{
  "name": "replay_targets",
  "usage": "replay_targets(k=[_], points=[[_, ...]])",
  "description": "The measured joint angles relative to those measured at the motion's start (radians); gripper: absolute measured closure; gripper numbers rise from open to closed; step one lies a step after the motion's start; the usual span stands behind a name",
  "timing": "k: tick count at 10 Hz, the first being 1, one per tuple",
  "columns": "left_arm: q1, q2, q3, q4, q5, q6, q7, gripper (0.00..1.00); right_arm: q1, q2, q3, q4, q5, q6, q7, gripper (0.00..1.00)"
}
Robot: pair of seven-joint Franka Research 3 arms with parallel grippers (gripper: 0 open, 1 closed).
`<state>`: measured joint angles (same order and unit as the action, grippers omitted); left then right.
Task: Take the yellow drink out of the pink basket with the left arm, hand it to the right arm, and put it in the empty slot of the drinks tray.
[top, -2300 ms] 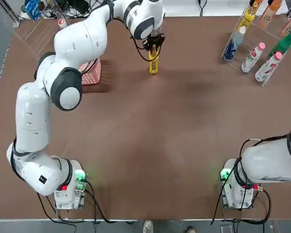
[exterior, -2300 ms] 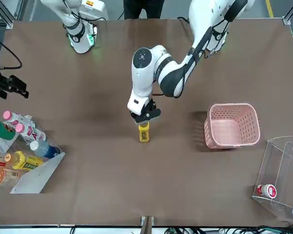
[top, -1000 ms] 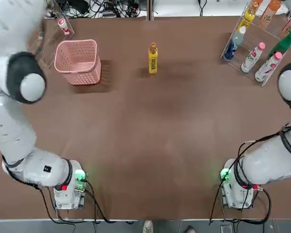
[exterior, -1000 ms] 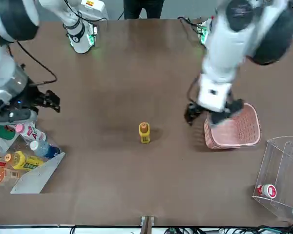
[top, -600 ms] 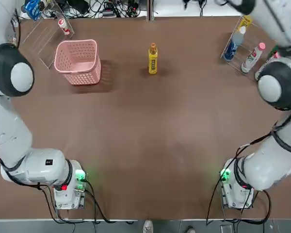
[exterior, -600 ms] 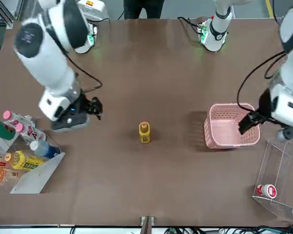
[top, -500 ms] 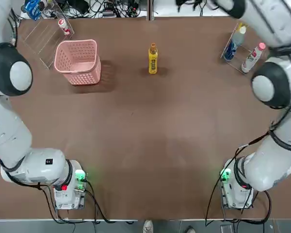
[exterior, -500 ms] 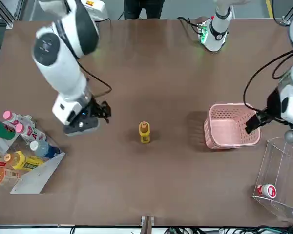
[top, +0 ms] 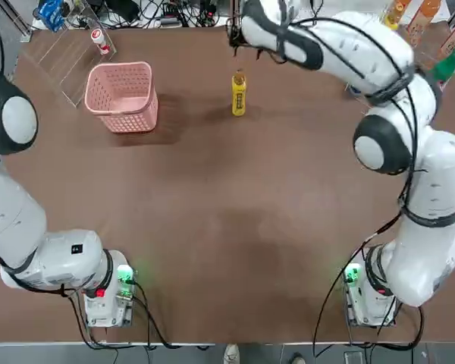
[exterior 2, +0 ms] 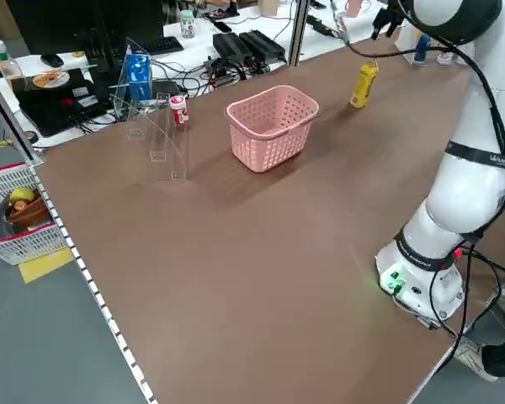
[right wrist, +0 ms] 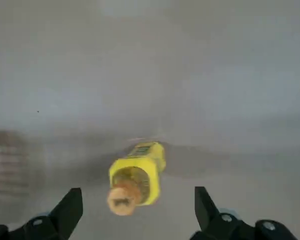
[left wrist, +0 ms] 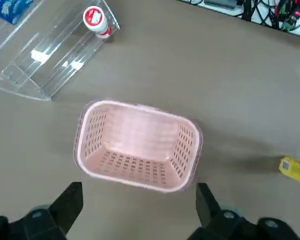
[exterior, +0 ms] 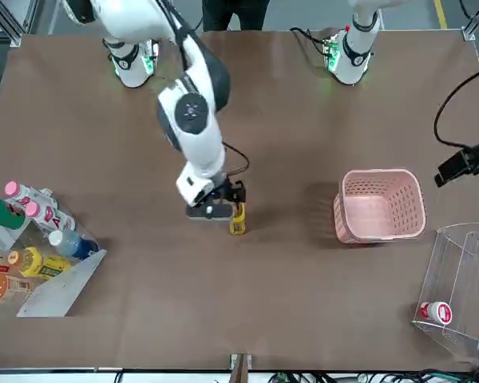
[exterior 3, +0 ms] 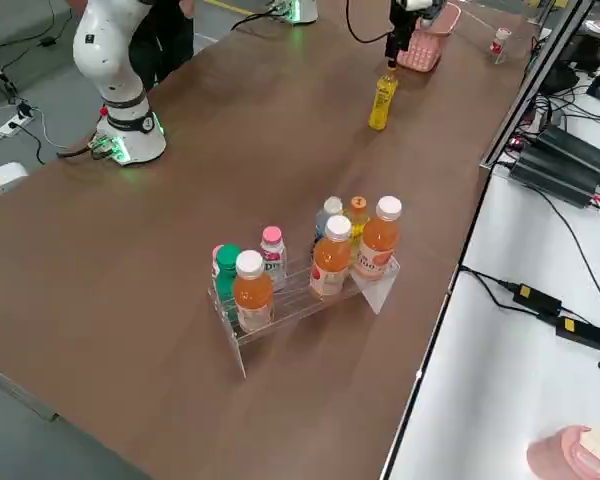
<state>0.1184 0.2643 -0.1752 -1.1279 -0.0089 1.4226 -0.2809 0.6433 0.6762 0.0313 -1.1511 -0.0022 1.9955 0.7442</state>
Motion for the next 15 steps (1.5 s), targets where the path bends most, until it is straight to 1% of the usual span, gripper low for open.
replay_targets(k=[2, 3, 4, 7, 8, 10, 13, 14, 15], points=[[0.027, -0.01, 0.052, 0.0, -0.049, -0.044, 0.125, 0.0, 0.021, 0.028, -0.001, 0.005, -0.054, 0.01, 0.003, 0.04], [0.042, -0.01, 0.058, -0.004, -0.057, -0.051, 0.158, 0.0, 0.041, 0.034, -0.001, 0.006, -0.079, 0.01, 0.006, 0.07], [0.043, -0.01, 0.06, -0.009, -0.058, -0.052, 0.165, 0.0, 0.057, 0.037, -0.001, 0.005, -0.085, 0.007, 0.011, 0.11], [0.039, -0.007, 0.072, -0.019, -0.058, -0.052, 0.165, 0.0, 0.064, 0.048, -0.003, -0.002, -0.093, 0.002, 0.013, 0.16], [0.039, -0.007, 0.085, -0.019, -0.058, -0.052, 0.165, 0.0, 0.064, 0.051, -0.003, -0.002, -0.094, 0.001, 0.013, 0.21], [0.039, -0.009, 0.101, -0.019, -0.058, -0.052, 0.165, 0.0, 0.064, 0.057, -0.005, -0.002, -0.094, 0.0, 0.013, 0.35], [0.039, -0.011, 0.114, -0.018, -0.058, -0.052, 0.166, 0.0, 0.064, 0.06, -0.006, -0.002, -0.094, 0.0, 0.013, 0.52], [0.039, -0.011, 0.115, -0.018, -0.058, -0.052, 0.166, 0.0, 0.064, 0.06, -0.006, -0.002, -0.094, 0.001, 0.013, 0.57], [0.039, -0.011, 0.116, -0.018, -0.052, -0.052, 0.166, 0.0, 0.064, 0.061, -0.006, -0.001, -0.094, 0.001, 0.014, 0.67]])
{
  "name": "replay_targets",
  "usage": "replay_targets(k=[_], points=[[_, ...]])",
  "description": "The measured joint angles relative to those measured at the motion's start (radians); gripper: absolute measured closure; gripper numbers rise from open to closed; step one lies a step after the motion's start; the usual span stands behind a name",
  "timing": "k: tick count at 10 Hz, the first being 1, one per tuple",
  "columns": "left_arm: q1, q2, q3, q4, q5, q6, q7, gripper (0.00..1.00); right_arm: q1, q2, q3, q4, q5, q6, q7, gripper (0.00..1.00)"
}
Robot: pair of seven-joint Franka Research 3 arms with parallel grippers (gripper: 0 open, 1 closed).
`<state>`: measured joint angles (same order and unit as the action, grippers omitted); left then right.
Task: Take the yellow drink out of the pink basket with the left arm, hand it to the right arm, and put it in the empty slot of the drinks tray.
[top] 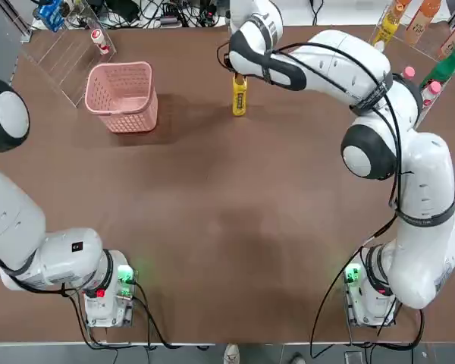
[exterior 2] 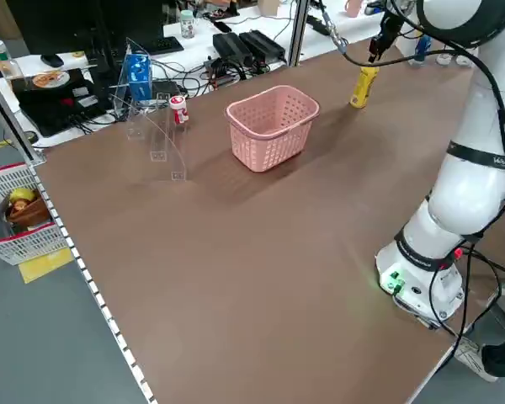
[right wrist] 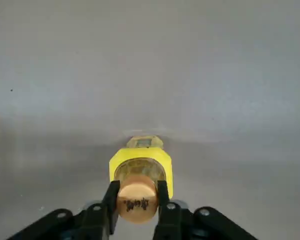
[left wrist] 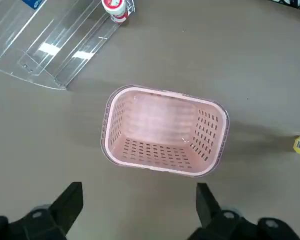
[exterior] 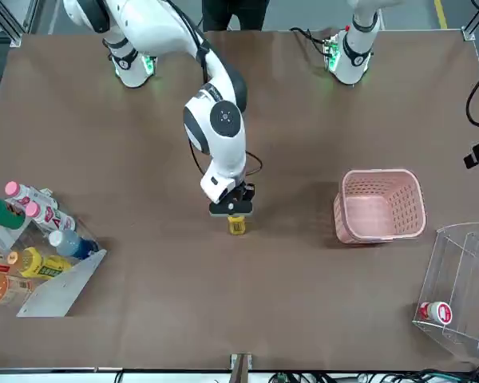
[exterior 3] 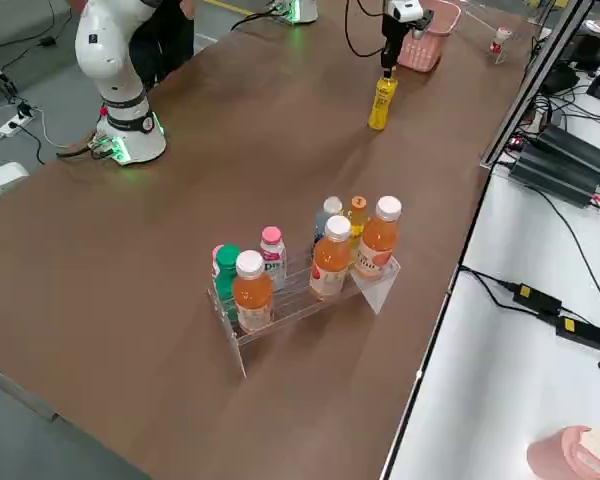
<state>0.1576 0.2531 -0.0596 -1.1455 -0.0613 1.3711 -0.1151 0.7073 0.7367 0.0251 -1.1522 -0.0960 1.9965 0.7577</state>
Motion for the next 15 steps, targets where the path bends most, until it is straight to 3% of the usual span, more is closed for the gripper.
replay_targets(k=[3, 6, 10, 13, 15], points=[[-0.008, -0.004, -0.002, 0.002, 0.036, 0.0, 0.011, 0.0, -0.002, 0.0, -0.003, 0.003, 0.0, -0.008, 0.001, 0.67], [-0.008, -0.007, -0.001, 0.003, 0.038, 0.0, 0.017, 0.0, -0.059, -0.059, -0.015, 0.045, 0.0, -0.149, 0.006, 0.67], [-0.008, -0.007, -0.001, 0.004, 0.039, 0.0, 0.017, 0.0, -0.257, -0.285, -0.016, 0.06, 0.017, -0.396, -0.107, 0.67], [-0.007, -0.007, 0.0, 0.004, 0.039, 0.0, 0.017, 0.0, -0.48, -0.387, -0.02, 0.058, 0.09, -0.58, -0.265, 0.67], [-0.007, -0.007, 0.0, 0.004, 0.039, 0.0, 0.017, 0.0, -0.637, -0.42, -0.023, 0.056, 0.091, -0.602, -0.425, 0.67]])
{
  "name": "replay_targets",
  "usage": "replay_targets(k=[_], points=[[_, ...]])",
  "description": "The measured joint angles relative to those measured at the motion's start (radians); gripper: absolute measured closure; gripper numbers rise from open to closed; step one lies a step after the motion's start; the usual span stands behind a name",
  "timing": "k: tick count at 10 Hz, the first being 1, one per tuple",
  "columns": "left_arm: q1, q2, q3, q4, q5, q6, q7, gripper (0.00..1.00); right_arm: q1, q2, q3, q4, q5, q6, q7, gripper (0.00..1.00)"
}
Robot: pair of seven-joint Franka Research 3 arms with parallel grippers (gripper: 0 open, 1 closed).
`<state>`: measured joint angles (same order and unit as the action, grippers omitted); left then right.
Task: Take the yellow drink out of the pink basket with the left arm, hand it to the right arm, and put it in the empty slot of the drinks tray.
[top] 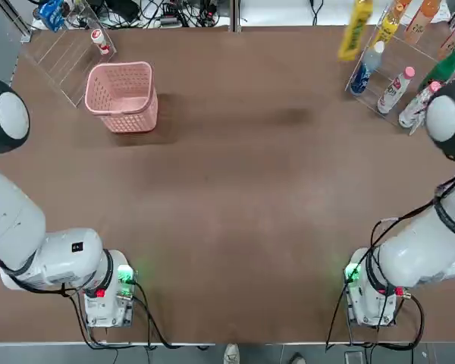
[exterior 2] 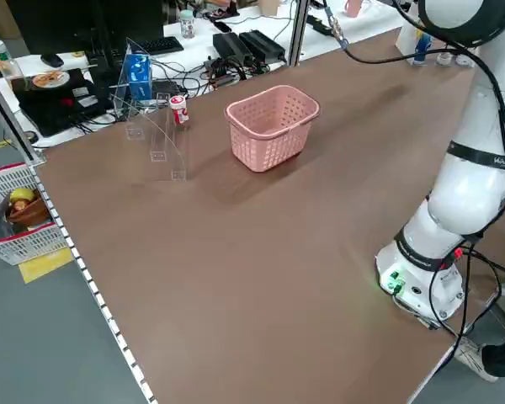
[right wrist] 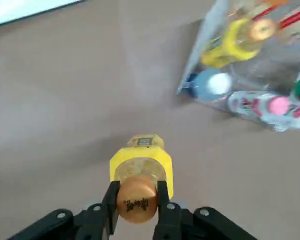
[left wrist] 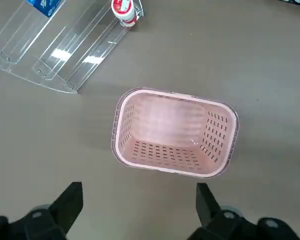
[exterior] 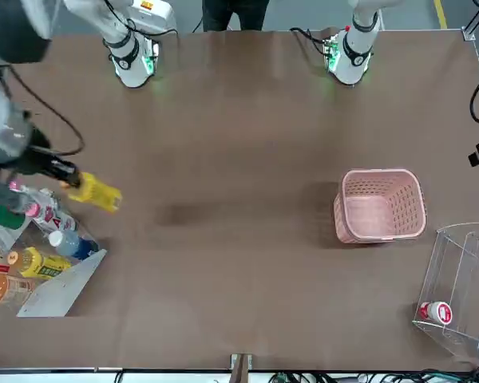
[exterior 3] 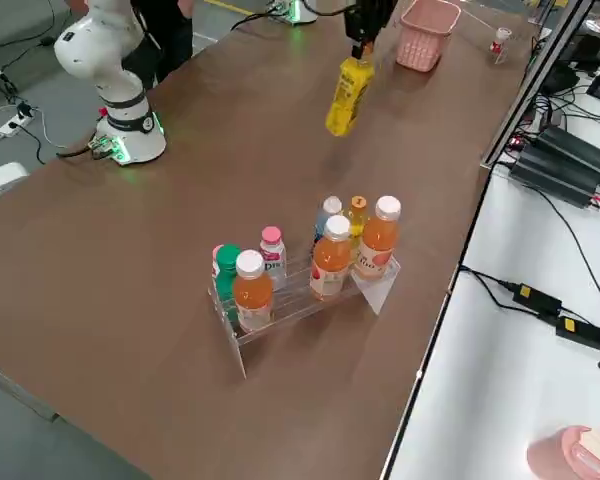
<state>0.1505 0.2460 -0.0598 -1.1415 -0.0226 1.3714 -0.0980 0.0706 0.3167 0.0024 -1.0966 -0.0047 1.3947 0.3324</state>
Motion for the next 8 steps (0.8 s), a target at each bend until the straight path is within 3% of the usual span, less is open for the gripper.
replay_targets(k=[2, 4, 8], points=[[0.0, 0.0, 0.0, 0.0, 0.0, 0.0, 0.0, 0.0, -0.094, -0.001, -0.001, -0.003, -0.026, 0.0, -0.053, 0.67], [0.0, 0.0, 0.0, 0.0, 0.0, 0.0, 0.0, 0.0, -0.128, -0.001, -0.011, -0.005, -0.078, 0.001, -0.042, 0.67], [0.0, 0.0, 0.0, 0.0, 0.0, 0.0, 0.0, 0.0, -0.245, 0.0, -0.028, -0.019, -0.082, 0.017, -0.044, 0.67]])
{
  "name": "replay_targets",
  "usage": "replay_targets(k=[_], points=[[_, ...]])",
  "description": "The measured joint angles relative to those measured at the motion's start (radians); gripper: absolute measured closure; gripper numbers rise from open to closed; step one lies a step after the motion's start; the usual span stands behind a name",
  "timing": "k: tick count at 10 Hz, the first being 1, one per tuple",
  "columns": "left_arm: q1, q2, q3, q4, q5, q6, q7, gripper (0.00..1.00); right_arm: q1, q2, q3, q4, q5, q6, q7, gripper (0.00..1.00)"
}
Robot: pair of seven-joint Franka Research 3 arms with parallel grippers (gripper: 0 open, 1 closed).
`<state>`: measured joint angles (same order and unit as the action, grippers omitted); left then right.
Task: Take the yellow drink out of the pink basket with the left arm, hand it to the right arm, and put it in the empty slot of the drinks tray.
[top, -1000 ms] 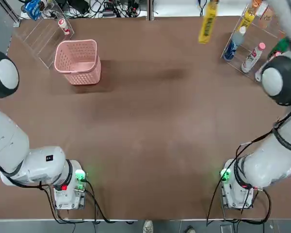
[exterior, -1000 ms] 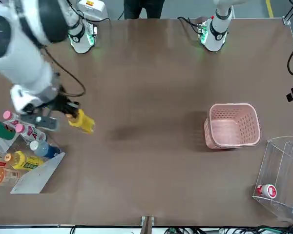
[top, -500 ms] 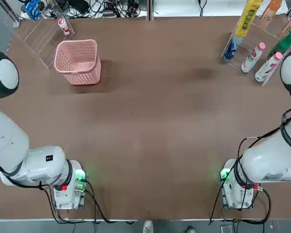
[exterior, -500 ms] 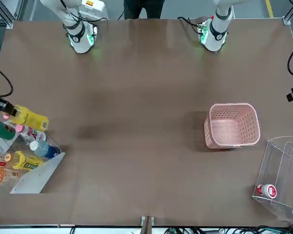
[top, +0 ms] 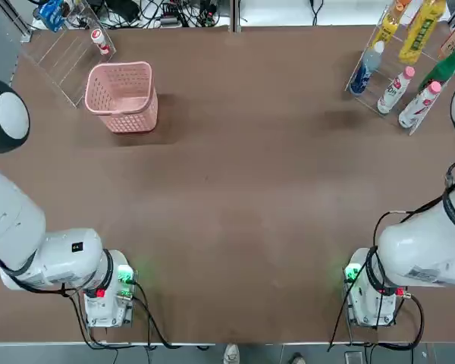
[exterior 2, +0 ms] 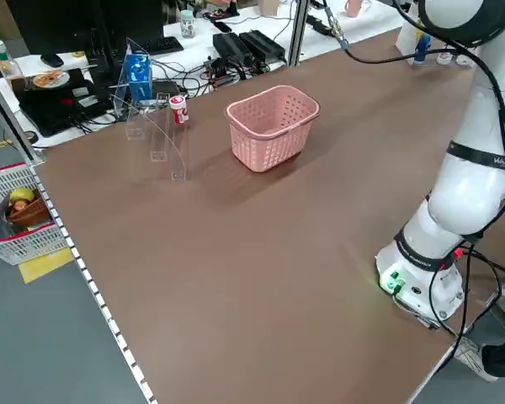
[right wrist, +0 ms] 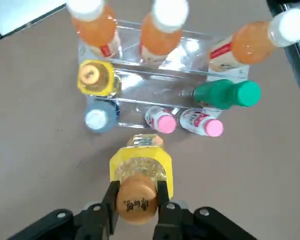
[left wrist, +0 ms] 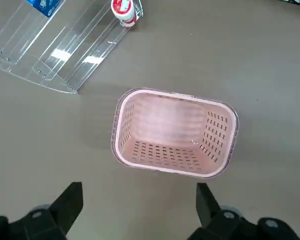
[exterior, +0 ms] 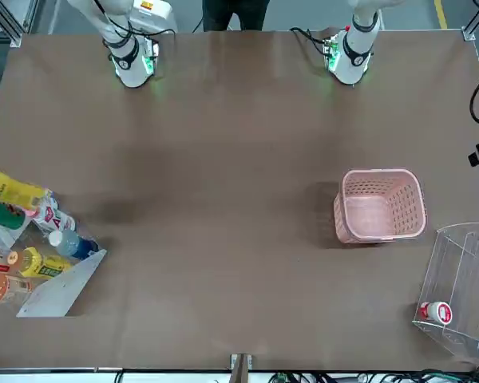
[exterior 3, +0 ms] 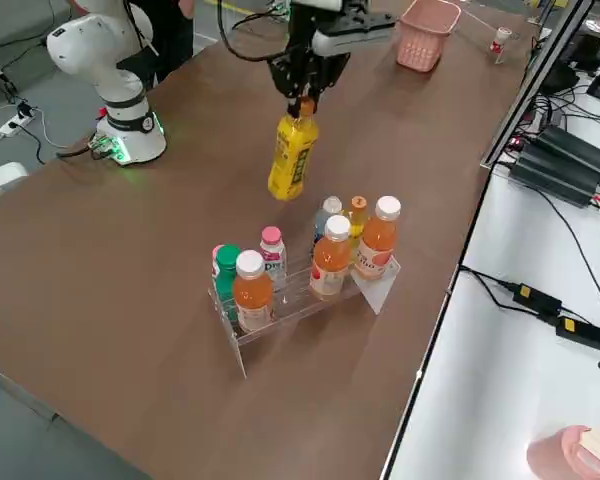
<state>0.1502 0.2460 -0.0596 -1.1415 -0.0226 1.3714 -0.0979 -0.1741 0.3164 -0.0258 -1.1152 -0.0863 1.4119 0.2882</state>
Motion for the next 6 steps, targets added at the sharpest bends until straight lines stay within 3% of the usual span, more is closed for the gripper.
replay_targets(k=[3, 6], points=[[-0.001, 0.0, 0.0, 0.0, 0.0, 0.0, 0.0, 0.0, -0.035, 0.021, 0.0, -0.013, 0.001, 0.113, -0.006, 0.67], [-0.001, 0.0, 0.0, 0.0, 0.0, 0.0, 0.0, 0.0, -0.057, 0.069, 0.0, -0.02, 0.001, 0.156, -0.007, 0.67]])
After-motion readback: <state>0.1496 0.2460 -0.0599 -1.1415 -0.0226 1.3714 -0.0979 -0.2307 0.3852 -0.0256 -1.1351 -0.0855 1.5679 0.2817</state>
